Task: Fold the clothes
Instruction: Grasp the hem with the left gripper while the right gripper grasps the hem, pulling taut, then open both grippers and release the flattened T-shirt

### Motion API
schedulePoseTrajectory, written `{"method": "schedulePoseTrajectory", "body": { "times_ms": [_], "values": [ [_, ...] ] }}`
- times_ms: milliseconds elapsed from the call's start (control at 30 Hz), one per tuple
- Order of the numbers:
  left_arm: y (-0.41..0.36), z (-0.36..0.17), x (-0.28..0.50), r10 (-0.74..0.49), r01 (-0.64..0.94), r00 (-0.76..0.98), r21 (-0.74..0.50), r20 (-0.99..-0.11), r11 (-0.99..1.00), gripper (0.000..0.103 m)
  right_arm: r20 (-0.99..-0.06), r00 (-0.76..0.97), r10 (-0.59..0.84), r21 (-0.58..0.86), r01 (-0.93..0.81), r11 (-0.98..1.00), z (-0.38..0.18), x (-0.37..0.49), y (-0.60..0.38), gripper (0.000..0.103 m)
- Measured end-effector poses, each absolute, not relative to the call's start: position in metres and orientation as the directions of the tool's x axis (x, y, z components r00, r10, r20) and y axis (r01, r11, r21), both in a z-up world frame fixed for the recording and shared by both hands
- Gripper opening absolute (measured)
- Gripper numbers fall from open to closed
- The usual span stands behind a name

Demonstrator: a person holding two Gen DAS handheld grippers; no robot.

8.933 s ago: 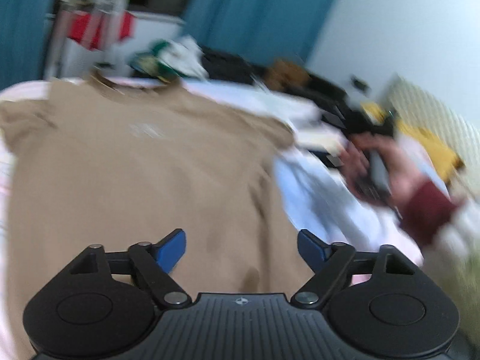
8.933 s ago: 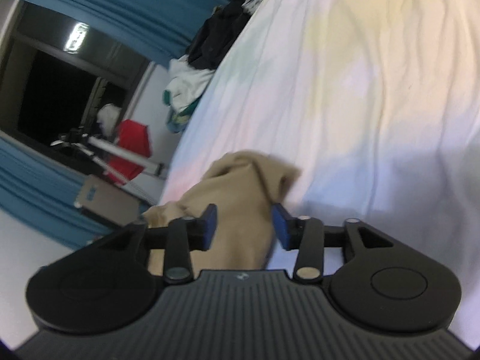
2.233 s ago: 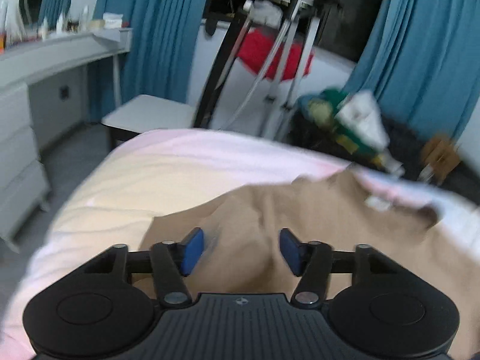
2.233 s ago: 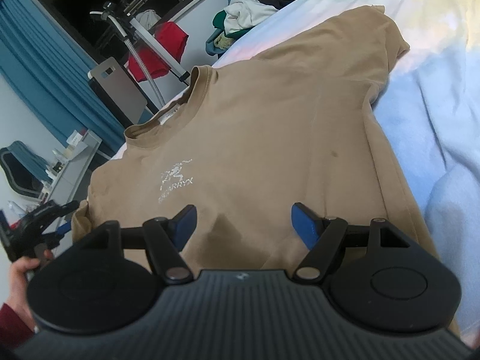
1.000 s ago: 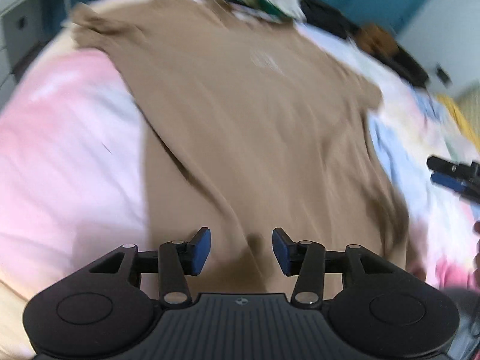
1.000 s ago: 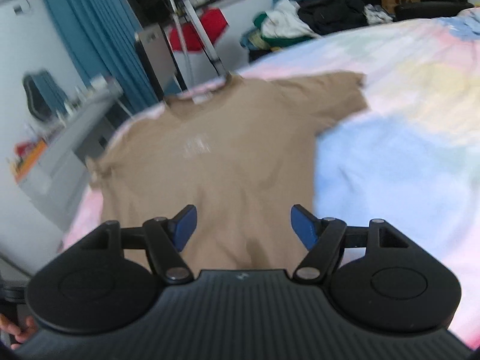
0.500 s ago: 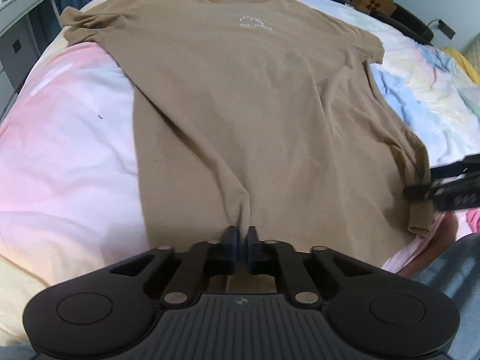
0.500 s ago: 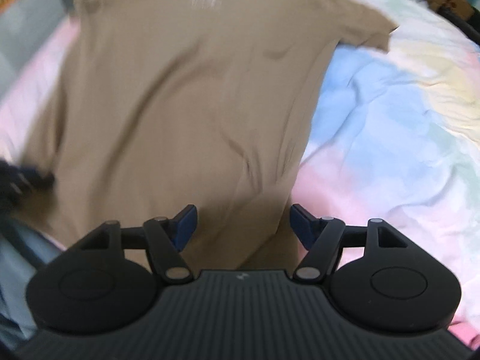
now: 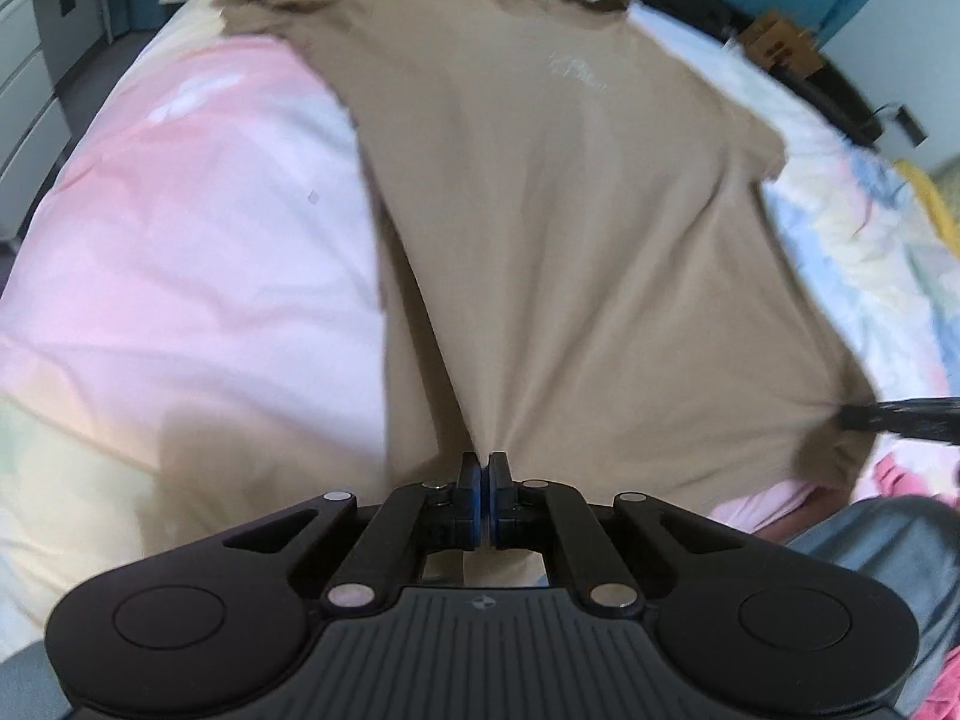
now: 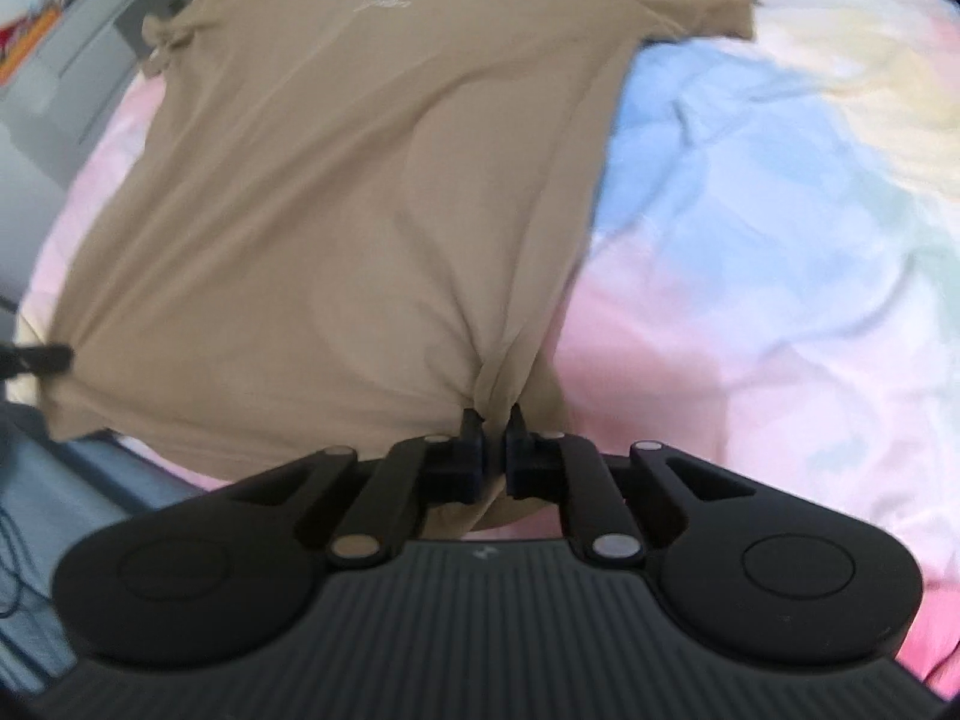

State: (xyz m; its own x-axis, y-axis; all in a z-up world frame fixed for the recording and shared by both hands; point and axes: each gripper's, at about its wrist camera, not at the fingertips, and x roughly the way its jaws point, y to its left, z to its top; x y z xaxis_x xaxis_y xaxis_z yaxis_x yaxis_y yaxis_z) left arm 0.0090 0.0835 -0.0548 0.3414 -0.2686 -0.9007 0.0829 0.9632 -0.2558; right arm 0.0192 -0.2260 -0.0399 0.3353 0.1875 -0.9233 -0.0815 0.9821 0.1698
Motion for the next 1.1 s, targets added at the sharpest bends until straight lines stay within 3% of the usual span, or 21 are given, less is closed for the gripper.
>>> {"method": "schedulePoseTrajectory", "body": {
  "times_ms": [267,333,367,433,500,567,633,900,1000,1100],
  "values": [
    [0.076,-0.061,0.013,-0.215,0.101,0.316,-0.192,-0.924,0.976,0.008,-0.900,0.394,0.187,0.172,-0.074,0.982,-0.032,0.002,-0.229,0.011],
    [0.080,-0.051,0.014,-0.219,0.092,0.314,-0.200,-0.924,0.975,0.020,-0.877,0.447,0.174,0.155,-0.079,0.985,-0.024,-0.006,-0.227,0.014],
    [0.080,-0.044,0.013,-0.213,0.101,0.330,-0.190,-0.920,0.977,0.023,-0.866,0.473,0.164,0.149,-0.070,0.986,-0.021,-0.010,-0.227,0.018],
    [0.077,-0.025,0.011,-0.203,0.132,0.383,-0.164,-0.901,0.978,0.043,-0.836,0.526,0.153,0.147,-0.053,0.988,-0.014,-0.018,-0.227,0.026],
    [0.074,-0.004,0.010,-0.200,0.158,0.445,-0.143,-0.873,0.977,0.055,-0.799,0.581,0.155,0.160,-0.043,0.986,-0.006,-0.024,-0.229,0.047],
    [0.068,0.015,0.014,-0.202,0.176,0.515,-0.128,-0.833,0.976,0.062,-0.747,0.645,0.164,0.183,-0.038,0.982,0.004,-0.028,-0.232,0.060],
    [0.060,0.033,0.021,-0.210,0.195,0.589,-0.115,-0.780,0.974,0.077,-0.699,0.699,0.153,0.189,-0.025,0.982,0.010,-0.027,-0.234,0.072],
    [0.016,0.059,0.062,-0.265,0.194,0.786,-0.183,-0.559,0.964,0.091,-0.514,0.853,0.087,0.269,0.064,0.961,0.014,0.005,-0.240,0.073],
    [-0.008,0.042,0.078,-0.279,0.231,0.819,-0.156,-0.502,0.960,0.096,-0.405,0.914,0.025,0.268,0.093,0.959,0.006,0.019,-0.238,0.073],
    [-0.021,0.009,0.098,-0.271,0.233,0.834,-0.138,-0.481,0.963,0.097,-0.409,0.913,-0.010,0.259,0.126,0.958,-0.011,0.034,-0.240,0.073]
  ]
}}
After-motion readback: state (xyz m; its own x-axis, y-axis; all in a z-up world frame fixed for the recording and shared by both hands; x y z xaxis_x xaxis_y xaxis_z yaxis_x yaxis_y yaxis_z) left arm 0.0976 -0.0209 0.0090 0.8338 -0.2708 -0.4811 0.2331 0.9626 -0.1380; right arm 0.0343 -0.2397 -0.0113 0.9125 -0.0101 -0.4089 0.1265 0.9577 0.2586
